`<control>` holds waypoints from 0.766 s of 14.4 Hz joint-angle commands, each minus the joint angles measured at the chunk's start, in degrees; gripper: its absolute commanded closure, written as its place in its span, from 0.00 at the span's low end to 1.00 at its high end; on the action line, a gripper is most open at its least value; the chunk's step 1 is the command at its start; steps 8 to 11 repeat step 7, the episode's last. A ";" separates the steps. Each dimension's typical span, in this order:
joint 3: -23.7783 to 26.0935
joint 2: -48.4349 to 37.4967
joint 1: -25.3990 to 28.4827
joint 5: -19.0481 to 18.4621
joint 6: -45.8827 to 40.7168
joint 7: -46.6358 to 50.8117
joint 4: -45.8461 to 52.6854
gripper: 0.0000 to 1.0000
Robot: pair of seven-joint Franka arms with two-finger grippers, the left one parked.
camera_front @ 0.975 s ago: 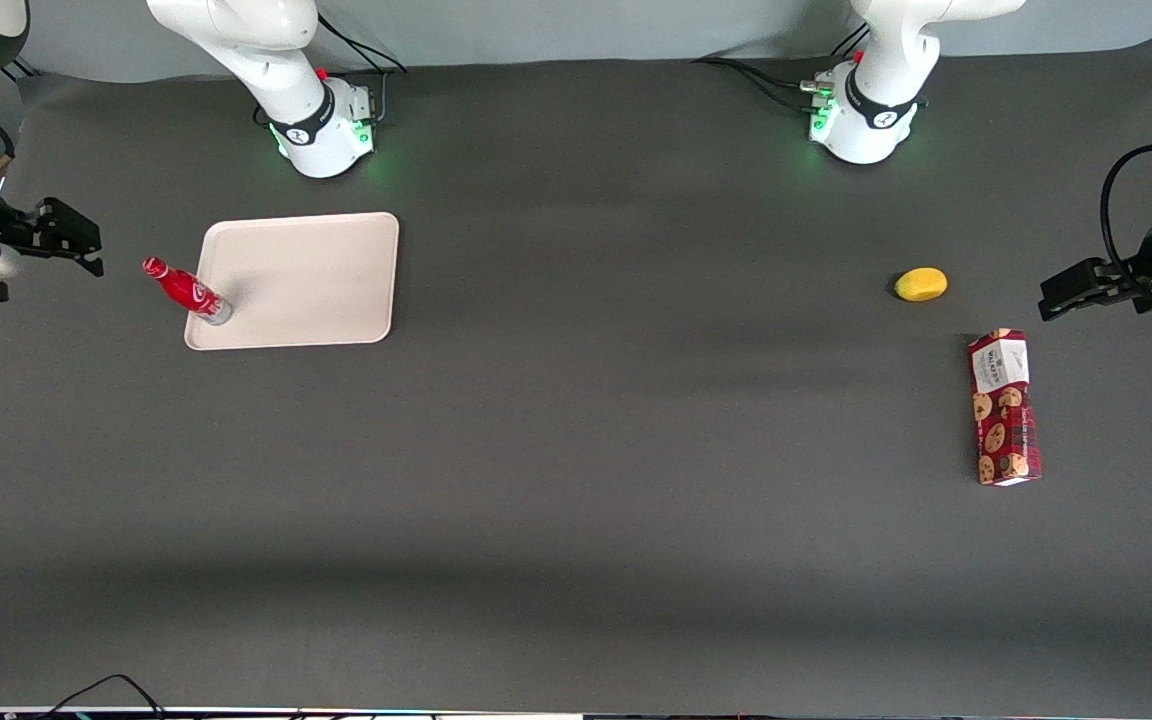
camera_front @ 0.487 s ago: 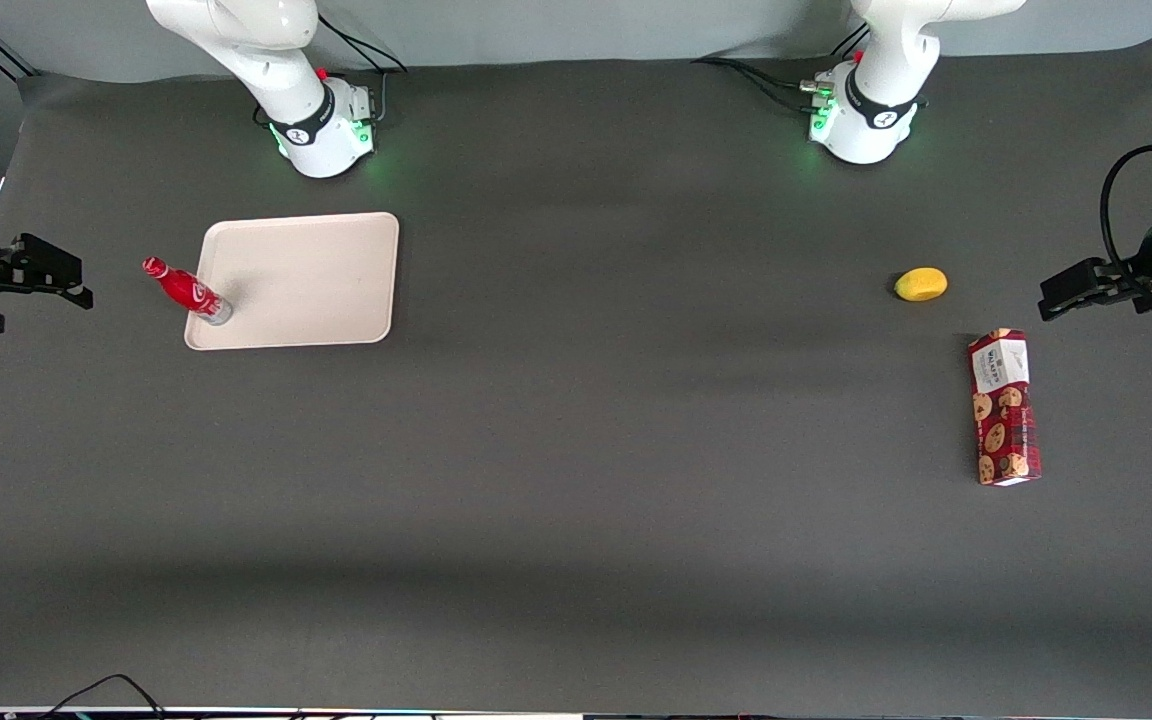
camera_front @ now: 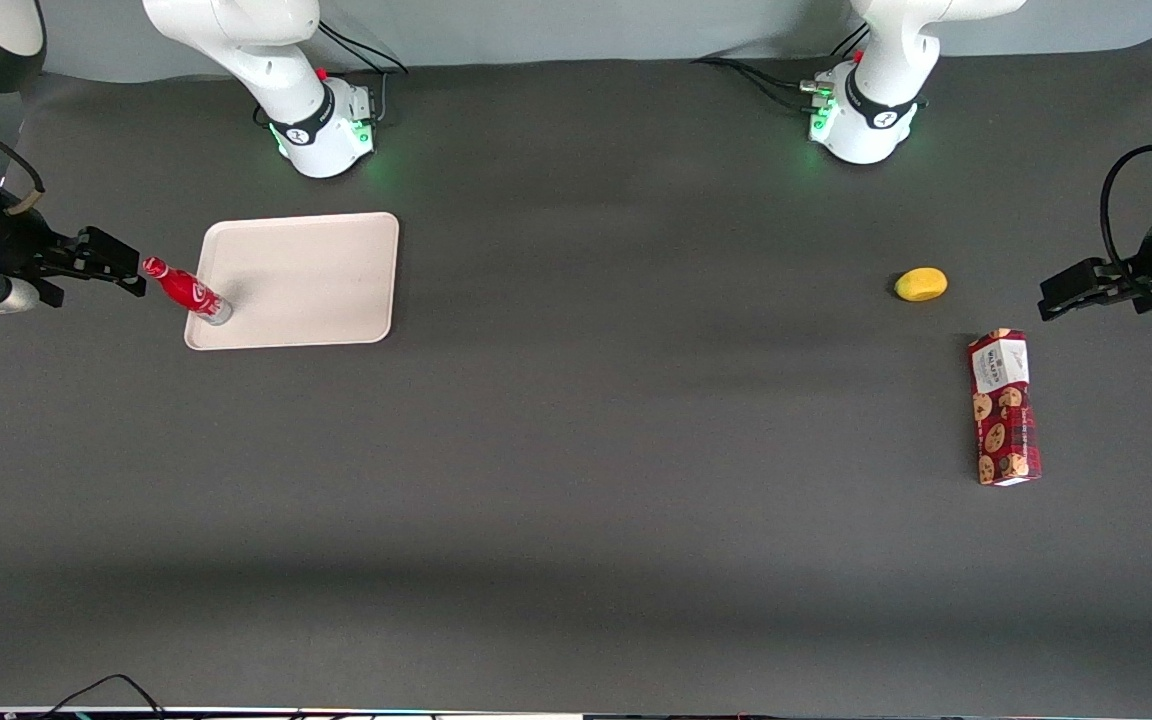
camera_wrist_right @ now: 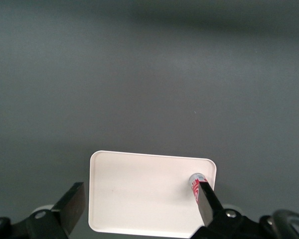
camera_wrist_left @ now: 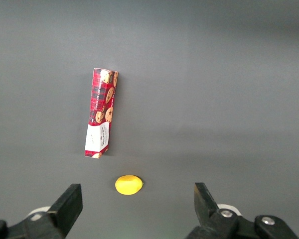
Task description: Place coke bottle on tray
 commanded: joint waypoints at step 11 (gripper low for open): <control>-6.62 3.00 5.41 -0.73 1.30 -0.16 5.17 0.00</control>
